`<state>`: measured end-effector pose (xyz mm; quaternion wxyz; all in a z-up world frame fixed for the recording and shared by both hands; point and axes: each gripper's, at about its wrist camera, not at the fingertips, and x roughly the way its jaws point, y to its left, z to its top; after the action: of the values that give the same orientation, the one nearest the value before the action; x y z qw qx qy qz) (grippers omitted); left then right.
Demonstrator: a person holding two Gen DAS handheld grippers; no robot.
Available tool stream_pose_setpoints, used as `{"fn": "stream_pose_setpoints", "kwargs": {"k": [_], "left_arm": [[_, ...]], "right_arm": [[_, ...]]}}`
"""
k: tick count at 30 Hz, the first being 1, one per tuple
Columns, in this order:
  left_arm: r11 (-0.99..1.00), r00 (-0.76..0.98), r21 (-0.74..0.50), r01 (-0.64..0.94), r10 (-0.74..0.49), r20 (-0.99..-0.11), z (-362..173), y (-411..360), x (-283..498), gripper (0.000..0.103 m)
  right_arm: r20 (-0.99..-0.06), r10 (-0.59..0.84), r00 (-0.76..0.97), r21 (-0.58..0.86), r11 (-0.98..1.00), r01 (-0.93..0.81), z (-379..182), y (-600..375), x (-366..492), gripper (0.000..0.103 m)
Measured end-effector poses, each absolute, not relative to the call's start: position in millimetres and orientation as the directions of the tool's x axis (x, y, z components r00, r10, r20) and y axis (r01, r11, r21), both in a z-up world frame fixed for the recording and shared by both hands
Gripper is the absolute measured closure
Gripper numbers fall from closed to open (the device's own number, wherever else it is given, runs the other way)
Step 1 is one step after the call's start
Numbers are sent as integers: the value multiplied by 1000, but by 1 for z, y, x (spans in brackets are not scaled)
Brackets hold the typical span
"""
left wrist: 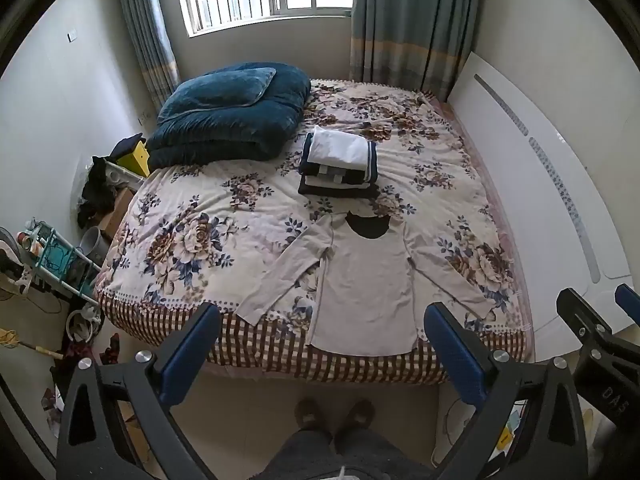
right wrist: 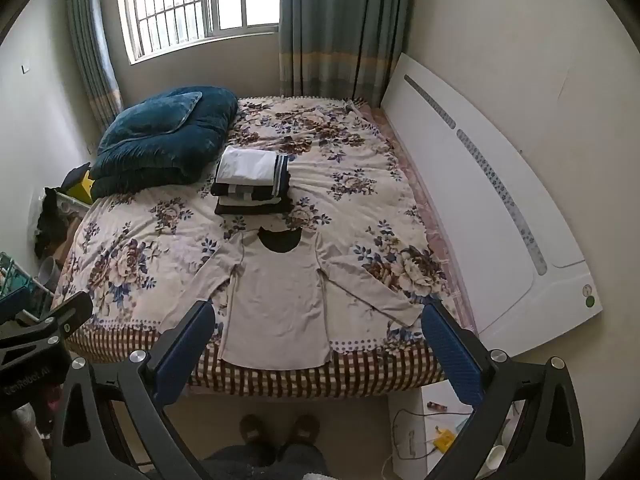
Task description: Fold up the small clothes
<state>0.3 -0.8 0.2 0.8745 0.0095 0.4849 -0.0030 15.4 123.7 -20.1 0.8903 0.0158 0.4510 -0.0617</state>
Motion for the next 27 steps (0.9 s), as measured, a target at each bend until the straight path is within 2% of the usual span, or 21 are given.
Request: {"fn": "stream_pose_setpoints", "kwargs": {"k": [27], "left_arm": [[1000, 559, 4, 15, -5, -829, 24, -15, 13, 0]], "right_arm": [[-787, -89, 611, -29, 994, 107, -6, 122, 15, 0]]}}
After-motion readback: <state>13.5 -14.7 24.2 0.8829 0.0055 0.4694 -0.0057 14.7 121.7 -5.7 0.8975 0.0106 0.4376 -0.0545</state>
